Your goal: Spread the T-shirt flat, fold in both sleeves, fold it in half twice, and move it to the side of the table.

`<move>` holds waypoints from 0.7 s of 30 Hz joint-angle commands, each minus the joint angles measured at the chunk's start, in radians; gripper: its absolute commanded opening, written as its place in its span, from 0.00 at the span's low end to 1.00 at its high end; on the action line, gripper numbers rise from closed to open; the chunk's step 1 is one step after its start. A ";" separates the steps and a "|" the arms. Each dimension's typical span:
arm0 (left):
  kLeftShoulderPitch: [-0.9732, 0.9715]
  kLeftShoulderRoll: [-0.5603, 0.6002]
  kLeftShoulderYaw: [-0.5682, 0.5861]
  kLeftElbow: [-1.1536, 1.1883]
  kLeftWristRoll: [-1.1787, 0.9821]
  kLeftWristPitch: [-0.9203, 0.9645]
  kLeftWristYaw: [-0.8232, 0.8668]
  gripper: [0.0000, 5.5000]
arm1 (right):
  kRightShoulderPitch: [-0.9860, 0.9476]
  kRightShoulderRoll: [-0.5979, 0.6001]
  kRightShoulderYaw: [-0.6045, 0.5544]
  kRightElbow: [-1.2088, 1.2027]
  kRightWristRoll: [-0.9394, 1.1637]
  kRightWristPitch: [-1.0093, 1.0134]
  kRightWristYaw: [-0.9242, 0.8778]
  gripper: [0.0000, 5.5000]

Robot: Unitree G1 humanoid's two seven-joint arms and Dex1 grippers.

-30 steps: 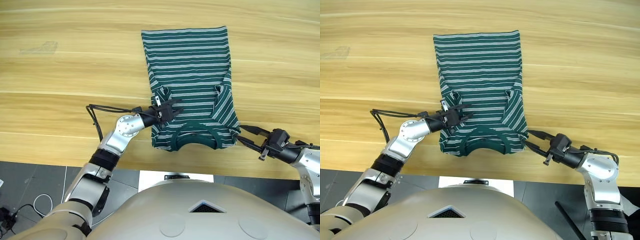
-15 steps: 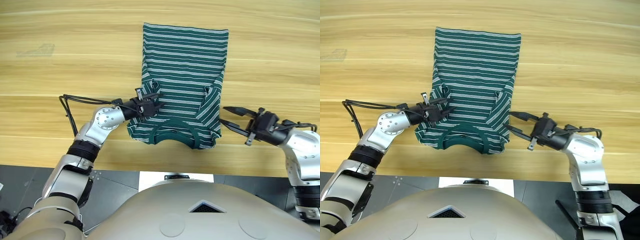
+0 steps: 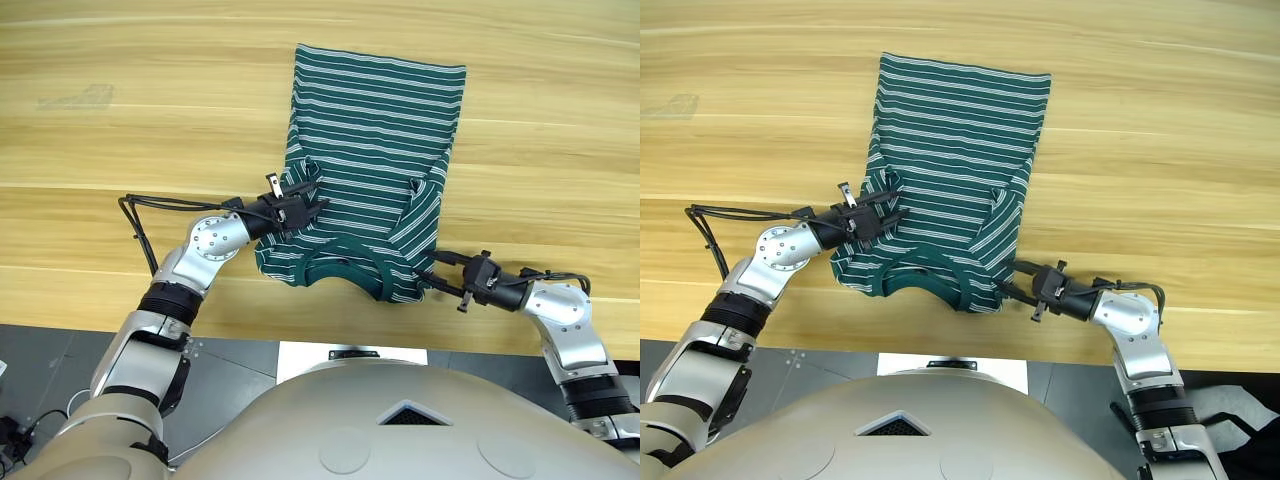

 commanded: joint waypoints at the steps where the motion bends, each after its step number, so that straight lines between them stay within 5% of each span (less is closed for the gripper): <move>1: 0.068 -0.012 -0.049 0.092 0.076 0.061 -0.022 0.26 | -0.002 -0.049 -0.025 0.001 0.003 0.004 0.017 0.30; 15: 0.119 0.019 -0.029 0.082 0.058 0.021 -0.006 0.26 | -0.074 -0.080 -0.081 0.037 0.005 -0.017 0.012 0.30; 21: 0.227 0.052 0.139 -0.112 -0.141 -0.059 0.029 0.26 | -0.154 -0.071 -0.149 0.145 -0.003 -0.125 -0.039 0.30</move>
